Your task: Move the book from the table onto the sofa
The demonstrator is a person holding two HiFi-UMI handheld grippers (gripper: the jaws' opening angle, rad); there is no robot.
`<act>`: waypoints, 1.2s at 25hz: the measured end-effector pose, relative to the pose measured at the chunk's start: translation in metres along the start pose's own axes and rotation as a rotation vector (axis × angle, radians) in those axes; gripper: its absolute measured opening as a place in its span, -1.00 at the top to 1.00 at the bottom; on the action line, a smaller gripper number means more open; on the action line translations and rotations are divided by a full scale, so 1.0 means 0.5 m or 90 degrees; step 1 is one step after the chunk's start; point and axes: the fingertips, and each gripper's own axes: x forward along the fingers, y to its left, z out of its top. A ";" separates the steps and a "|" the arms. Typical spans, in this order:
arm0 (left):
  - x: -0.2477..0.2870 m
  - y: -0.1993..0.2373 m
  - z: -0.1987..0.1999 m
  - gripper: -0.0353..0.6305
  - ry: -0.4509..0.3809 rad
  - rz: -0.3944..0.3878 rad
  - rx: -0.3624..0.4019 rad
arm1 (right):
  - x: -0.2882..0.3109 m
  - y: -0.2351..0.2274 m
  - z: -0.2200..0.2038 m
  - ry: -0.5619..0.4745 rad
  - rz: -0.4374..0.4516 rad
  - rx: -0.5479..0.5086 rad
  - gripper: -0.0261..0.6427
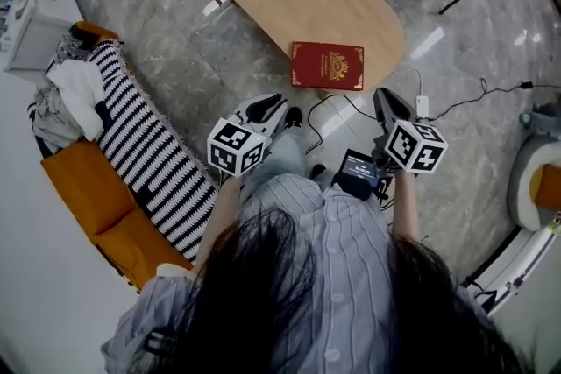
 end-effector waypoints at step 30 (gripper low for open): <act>0.298 0.196 -0.071 0.71 0.149 -0.007 -0.079 | 0.242 -0.324 -0.087 0.174 -0.031 -0.035 0.81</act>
